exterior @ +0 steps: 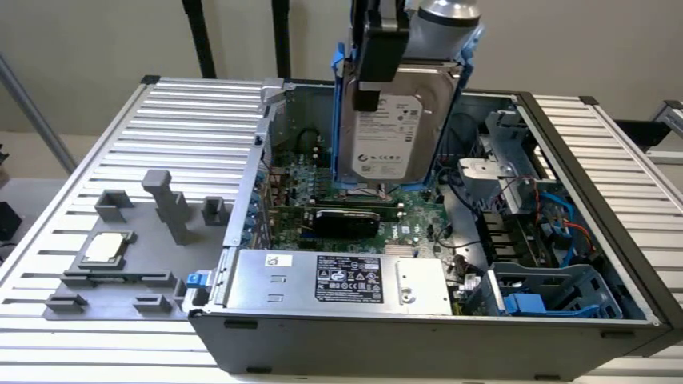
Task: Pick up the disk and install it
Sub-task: 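Pick up the disk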
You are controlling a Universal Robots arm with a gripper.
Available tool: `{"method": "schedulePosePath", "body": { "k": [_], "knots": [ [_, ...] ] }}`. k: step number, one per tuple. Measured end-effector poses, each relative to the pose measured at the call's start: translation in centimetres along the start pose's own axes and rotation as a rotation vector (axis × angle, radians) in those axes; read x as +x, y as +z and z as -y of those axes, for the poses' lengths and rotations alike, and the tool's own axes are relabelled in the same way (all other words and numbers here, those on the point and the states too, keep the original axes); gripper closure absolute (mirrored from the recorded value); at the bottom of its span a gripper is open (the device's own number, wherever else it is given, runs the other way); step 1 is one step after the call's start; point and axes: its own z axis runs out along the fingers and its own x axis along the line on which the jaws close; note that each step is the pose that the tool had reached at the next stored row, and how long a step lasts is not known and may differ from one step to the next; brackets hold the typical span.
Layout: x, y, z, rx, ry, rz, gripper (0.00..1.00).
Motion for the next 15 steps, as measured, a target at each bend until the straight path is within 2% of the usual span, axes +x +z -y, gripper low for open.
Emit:
{"method": "schedulePosePath", "body": {
  "k": [10, 15],
  "knots": [
    [2.0, -0.08, 4.43, -0.0006, 0.000, 0.0001, 1.00],
    [3.4, -0.14, 5.79, -0.0013, 0.000, 0.0001, 1.00]
  ]
}}
